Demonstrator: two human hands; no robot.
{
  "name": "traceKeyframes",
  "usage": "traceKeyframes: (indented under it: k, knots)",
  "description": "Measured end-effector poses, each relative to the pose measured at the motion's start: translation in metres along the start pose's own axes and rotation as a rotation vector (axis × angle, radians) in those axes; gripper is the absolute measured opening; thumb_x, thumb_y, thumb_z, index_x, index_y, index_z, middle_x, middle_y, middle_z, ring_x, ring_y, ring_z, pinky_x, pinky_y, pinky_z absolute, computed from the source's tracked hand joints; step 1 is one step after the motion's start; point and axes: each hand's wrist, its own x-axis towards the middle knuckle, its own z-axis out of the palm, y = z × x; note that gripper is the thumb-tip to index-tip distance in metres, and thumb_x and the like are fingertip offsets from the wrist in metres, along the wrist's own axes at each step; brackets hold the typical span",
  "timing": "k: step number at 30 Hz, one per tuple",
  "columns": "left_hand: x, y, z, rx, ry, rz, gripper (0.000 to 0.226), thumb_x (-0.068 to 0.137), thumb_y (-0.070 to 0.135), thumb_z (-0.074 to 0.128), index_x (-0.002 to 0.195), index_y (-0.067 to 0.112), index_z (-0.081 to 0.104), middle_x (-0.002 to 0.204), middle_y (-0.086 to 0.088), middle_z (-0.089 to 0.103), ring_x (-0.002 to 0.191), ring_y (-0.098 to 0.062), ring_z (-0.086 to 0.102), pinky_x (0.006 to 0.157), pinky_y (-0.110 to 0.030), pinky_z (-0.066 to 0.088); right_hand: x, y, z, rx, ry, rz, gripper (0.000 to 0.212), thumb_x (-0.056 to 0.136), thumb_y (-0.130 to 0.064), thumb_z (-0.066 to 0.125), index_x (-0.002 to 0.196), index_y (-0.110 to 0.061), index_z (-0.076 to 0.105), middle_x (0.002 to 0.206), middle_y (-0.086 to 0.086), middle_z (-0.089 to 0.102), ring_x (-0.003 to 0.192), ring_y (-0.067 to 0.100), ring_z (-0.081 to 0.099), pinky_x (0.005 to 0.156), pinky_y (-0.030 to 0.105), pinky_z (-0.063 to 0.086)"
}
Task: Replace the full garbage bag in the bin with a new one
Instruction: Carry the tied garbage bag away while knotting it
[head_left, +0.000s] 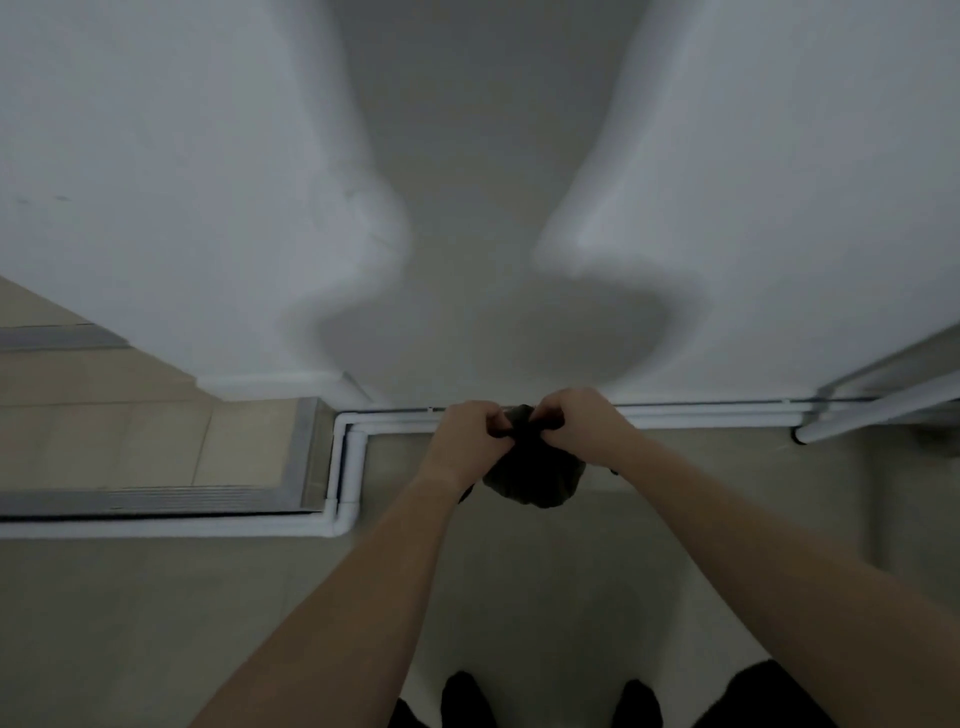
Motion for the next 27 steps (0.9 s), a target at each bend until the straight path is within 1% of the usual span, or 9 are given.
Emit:
traceKeyframes:
  k: [4,7,11,13,14,17,19,25,27]
  knots:
    - [0.027,-0.044,0.05,0.02,0.007,-0.02,0.03,0.079,0.018,0.077,0.062,0.034,0.058,0.065,0.014,0.061,0.065,0.001,0.058,0.053,-0.017,0.036,0.034,0.043,0.053,0.027,0.015,0.014,0.024,0.084,-0.011,0.067,0.101,-0.021,0.08,0.097,0.003,0.076,0.088,0.022,0.069,0.078,0.038,0.059]
    - [0.048,-0.075,0.086,0.026,0.002,-0.016,0.031,0.079,0.018,0.078,0.061,0.034,0.057,0.063,0.015,0.06,0.064,0.004,0.057,0.051,-0.011,0.032,0.06,0.075,0.088,0.013,0.008,0.022,0.025,0.084,-0.013,0.067,0.102,-0.025,0.079,0.099,0.001,0.075,0.089,0.02,0.068,0.078,0.038,0.059]
    - [0.077,-0.112,0.133,0.05,0.007,-0.008,0.03,0.078,0.018,0.081,0.065,0.036,0.06,0.069,0.012,0.065,0.071,-0.01,0.065,0.059,-0.023,0.044,0.091,0.117,0.131,0.009,0.025,0.022,0.027,0.083,-0.012,0.066,0.103,-0.025,0.079,0.099,0.001,0.075,0.091,0.02,0.068,0.077,0.034,0.056]
    - [0.089,-0.132,0.155,0.063,0.02,0.0,0.028,0.079,0.02,0.081,0.067,0.036,0.06,0.07,0.013,0.063,0.072,-0.012,0.063,0.056,-0.019,0.04,0.106,0.136,0.154,-0.002,0.037,0.024,0.029,0.084,-0.012,0.066,0.106,-0.025,0.079,0.101,0.001,0.075,0.092,0.02,0.068,0.076,0.032,0.054]
    - [0.093,-0.138,0.162,0.068,0.021,0.004,0.025,0.079,0.021,0.081,0.07,0.034,0.062,0.07,0.013,0.063,0.072,-0.013,0.062,0.056,-0.018,0.038,0.111,0.143,0.161,-0.008,0.045,0.023,0.029,0.084,-0.011,0.066,0.107,-0.024,0.079,0.102,0.001,0.075,0.092,0.02,0.068,0.075,0.031,0.053]
    - [0.106,-0.157,0.184,0.081,0.034,0.008,0.015,0.081,0.021,0.081,0.078,0.029,0.068,0.077,0.007,0.067,0.079,-0.016,0.066,0.063,-0.024,0.043,0.127,0.161,0.186,0.002,0.09,0.005,0.029,0.083,-0.008,0.067,0.106,-0.02,0.079,0.101,0.004,0.076,0.093,0.023,0.069,0.074,0.031,0.052]
    - [0.112,-0.17,0.195,0.082,0.036,0.006,0.009,0.081,0.02,0.082,0.084,0.025,0.076,0.082,0.004,0.072,0.081,-0.014,0.065,0.067,-0.023,0.041,0.134,0.17,0.202,-0.009,0.108,0.004,0.03,0.081,-0.007,0.067,0.105,-0.02,0.08,0.101,0.005,0.077,0.093,0.024,0.069,0.075,0.032,0.053]
    - [0.113,-0.199,0.216,0.086,0.009,0.005,0.021,0.086,0.023,0.081,0.107,0.022,0.081,0.104,0.0,0.079,0.096,-0.017,0.072,0.079,-0.022,0.05,0.144,0.186,0.237,-0.028,0.115,-0.007,0.028,0.083,-0.009,0.069,0.107,-0.02,0.078,0.109,0.003,0.076,0.101,0.023,0.068,0.083,0.036,0.056]
    - [0.112,-0.204,0.218,0.096,0.007,0.008,0.024,0.088,0.025,0.081,0.112,0.024,0.08,0.108,0.001,0.078,0.099,-0.017,0.072,0.083,-0.025,0.053,0.146,0.187,0.242,-0.043,0.119,0.0,0.028,0.083,-0.011,0.069,0.108,-0.021,0.078,0.111,0.003,0.075,0.105,0.022,0.067,0.083,0.032,0.053]
